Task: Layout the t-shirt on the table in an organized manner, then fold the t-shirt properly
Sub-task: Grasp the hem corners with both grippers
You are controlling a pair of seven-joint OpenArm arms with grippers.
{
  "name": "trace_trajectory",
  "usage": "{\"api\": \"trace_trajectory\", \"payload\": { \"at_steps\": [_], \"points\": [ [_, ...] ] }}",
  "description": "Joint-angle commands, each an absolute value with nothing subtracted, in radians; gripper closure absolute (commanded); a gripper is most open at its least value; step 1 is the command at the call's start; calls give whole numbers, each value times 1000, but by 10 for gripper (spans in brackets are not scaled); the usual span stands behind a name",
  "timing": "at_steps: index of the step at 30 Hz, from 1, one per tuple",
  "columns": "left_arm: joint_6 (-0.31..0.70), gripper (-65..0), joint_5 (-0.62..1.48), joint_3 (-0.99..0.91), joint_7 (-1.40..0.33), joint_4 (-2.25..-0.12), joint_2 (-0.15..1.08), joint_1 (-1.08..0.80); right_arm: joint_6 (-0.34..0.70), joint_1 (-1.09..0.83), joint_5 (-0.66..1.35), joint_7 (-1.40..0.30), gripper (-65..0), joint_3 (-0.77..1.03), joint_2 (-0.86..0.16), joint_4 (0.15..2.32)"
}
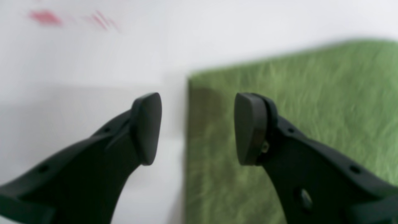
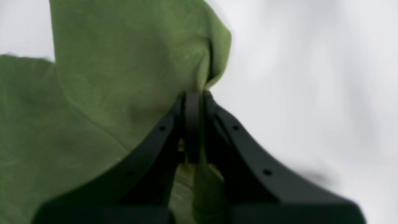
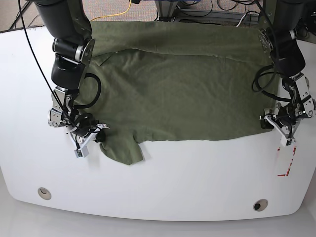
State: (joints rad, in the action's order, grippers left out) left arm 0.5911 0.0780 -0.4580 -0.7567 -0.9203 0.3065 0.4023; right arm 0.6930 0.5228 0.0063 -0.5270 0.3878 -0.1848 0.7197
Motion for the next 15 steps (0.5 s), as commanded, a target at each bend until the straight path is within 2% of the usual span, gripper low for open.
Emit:
{"api": "trace_trajectory", "payload": {
  "at_steps": [1, 15],
  "points": [
    [590, -350, 93, -458, -711, -918, 329, 437, 698, 538, -8, -553, 0, 386, -189, 725],
    [590, -350, 93, -456, -685, -806, 321, 444, 698, 515, -8, -559, 0, 386, -186, 776]
  ]
}}
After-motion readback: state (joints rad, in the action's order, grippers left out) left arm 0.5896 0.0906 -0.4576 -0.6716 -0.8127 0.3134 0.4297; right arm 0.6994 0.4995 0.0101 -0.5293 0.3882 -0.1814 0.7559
